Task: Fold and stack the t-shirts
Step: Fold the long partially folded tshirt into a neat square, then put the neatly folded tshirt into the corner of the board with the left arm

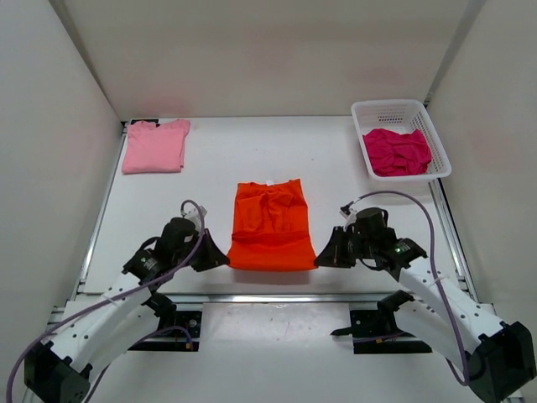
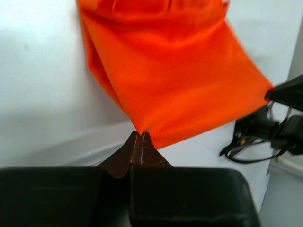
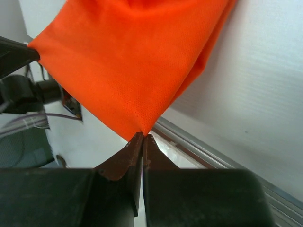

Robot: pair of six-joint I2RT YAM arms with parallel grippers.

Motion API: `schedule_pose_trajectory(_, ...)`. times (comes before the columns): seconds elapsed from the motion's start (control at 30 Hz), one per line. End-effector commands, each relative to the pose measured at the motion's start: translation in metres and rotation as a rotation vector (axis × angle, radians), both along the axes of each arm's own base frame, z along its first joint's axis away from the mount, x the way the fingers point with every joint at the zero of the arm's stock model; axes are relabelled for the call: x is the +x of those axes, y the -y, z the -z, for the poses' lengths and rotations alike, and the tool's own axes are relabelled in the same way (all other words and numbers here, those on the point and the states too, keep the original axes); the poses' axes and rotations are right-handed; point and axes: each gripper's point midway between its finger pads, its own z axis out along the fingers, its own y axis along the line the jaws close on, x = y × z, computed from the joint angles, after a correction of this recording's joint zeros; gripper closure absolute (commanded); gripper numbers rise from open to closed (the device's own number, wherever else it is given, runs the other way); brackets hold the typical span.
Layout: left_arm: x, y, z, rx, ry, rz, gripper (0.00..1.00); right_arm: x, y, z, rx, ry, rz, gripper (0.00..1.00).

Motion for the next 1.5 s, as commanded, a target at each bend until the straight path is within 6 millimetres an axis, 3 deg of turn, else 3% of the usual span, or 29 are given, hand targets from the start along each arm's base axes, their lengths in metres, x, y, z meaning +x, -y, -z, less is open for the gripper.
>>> schedule_pose_trajectory(0.0,0.036,0.004,-0.050,-0.040,0.124,-0.025,1.00,0.027,-0.007,-0.046,0.057,0.104,-0.014,1.00)
schedule_pose_trajectory(0.07,0.055,0.004,-0.053,-0.011,0.134,-0.019,1.00,0.048,-0.006,-0.054,0.058,0.094,-0.005,1.00)
schedule_pose_trajectory(0.1,0.065,0.007,-0.066,-0.016,0.166,-0.024,1.00,0.054,-0.006,-0.059,0.055,0.115,-0.016,1.00)
schedule_pose_trajectory(0.13,0.101,0.017,-0.086,-0.008,0.200,-0.025,1.00,0.091,-0.006,-0.075,0.026,0.143,-0.014,1.00)
schedule_pose_trajectory(0.17,0.100,0.017,-0.086,-0.011,0.199,-0.019,1.00,0.093,-0.005,-0.074,0.018,0.146,-0.007,1.00)
schedule_pose_trajectory(0.3,0.164,0.018,-0.097,-0.036,0.206,-0.086,1.00,0.162,0.000,-0.081,-0.017,0.183,0.011,1.00)
schedule_pose_trajectory(0.37,0.197,0.012,-0.083,-0.031,0.176,-0.149,0.99,0.203,0.002,-0.078,-0.034,0.180,0.025,1.00)
schedule_pose_trajectory(0.4,0.210,0.012,-0.090,-0.032,0.203,-0.158,0.99,0.213,0.003,-0.075,-0.045,0.190,0.018,1.00)
schedule_pose_trajectory(0.47,0.246,0.005,-0.069,0.002,0.159,-0.198,0.95,0.249,0.000,-0.066,-0.060,0.172,0.012,1.00)
schedule_pose_trajectory(0.5,0.253,0.007,-0.068,0.000,0.155,-0.191,0.90,0.256,-0.002,-0.063,-0.061,0.176,0.003,0.99)
schedule_pose_trajectory(0.53,0.270,0.007,-0.056,0.017,0.135,-0.186,0.74,0.270,-0.005,-0.051,-0.063,0.154,-0.008,0.99)
schedule_pose_trajectory(0.57,0.277,0.008,-0.030,0.030,0.078,-0.167,0.59,0.283,-0.006,-0.043,-0.060,0.132,-0.004,0.92)
schedule_pose_trajectory(0.6,0.290,0.009,-0.037,0.008,0.094,-0.156,0.48,0.288,-0.008,-0.026,-0.079,0.105,-0.020,0.75)
schedule_pose_trajectory(0.63,0.302,0.015,-0.027,-0.009,0.078,-0.145,0.46,0.300,-0.007,-0.029,-0.086,0.137,-0.021,0.64)
schedule_pose_trajectory(0.7,0.320,0.013,-0.015,-0.065,0.050,-0.159,0.40,0.320,-0.002,-0.016,-0.153,0.158,0.014,0.53)
schedule_pose_trajectory(0.8,0.338,0.001,-0.027,-0.082,0.082,-0.217,0.35,0.339,0.003,-0.034,-0.228,0.232,0.032,0.42)
schedule_pose_trajectory(0.9,0.324,-0.018,-0.023,-0.034,0.090,-0.262,0.35,0.333,0.014,-0.043,-0.265,0.253,0.051,0.41)
schedule_pose_trajectory(0.93,0.318,-0.023,-0.020,-0.018,0.081,-0.266,0.35,0.330,0.017,-0.056,-0.261,0.287,0.062,0.40)
schedule_pose_trajectory(0.97,0.307,-0.026,-0.013,0.000,0.062,-0.265,0.34,0.320,0.019,-0.046,-0.264,0.264,0.062,0.41)
schedule_pose_trajectory(1.03,0.288,-0.031,-0.003,0.043,0.057,-0.261,0.34,0.305,0.025,-0.050,-0.234,0.276,0.081,0.41)
schedule_pose_trajectory(1.07,0.274,-0.028,0.005,0.048,0.047,-0.241,0.33,0.284,0.026,-0.044,-0.222,0.248,0.081,0.41)
schedule_pose_trajectory(1.13,0.260,-0.020,0.013,0.054,0.037,-0.221,0.30,0.263,0.023,-0.059,-0.177,0.284,0.088,0.40)
schedule_pose_trajectory(1.17,0.254,-0.020,0.020,0.064,0.014,-0.214,0.29,0.249,0.027,-0.049,-0.172,0.254,0.095,0.41)
schedule_pose_trajectory(1.23,0.247,-0.006,0.025,0.100,0.007,-0.150,0.27,0.217,0.023,-0.054,-0.150,0.266,0.080,0.40)
schedule_pose_trajectory(1.33,0.249,-0.004,0.031,0.166,-0.010,-0.147,0.24,0.188,0.024,-0.060,-0.130,0.290,0.076,0.40)
schedule_pose_trajectory(1.37,0.246,-0.006,0.036,0.205,-0.022,-0.149,0.23,0.183,0.027,-0.072,-0.111,0.311,0.089,0.40)
schedule_pose_trajectory(1.47,0.245,-0.005,0.043,0.265,-0.036,-0.153,0.23,0.167,0.038,-0.078,-0.090,0.327,0.120,0.40)
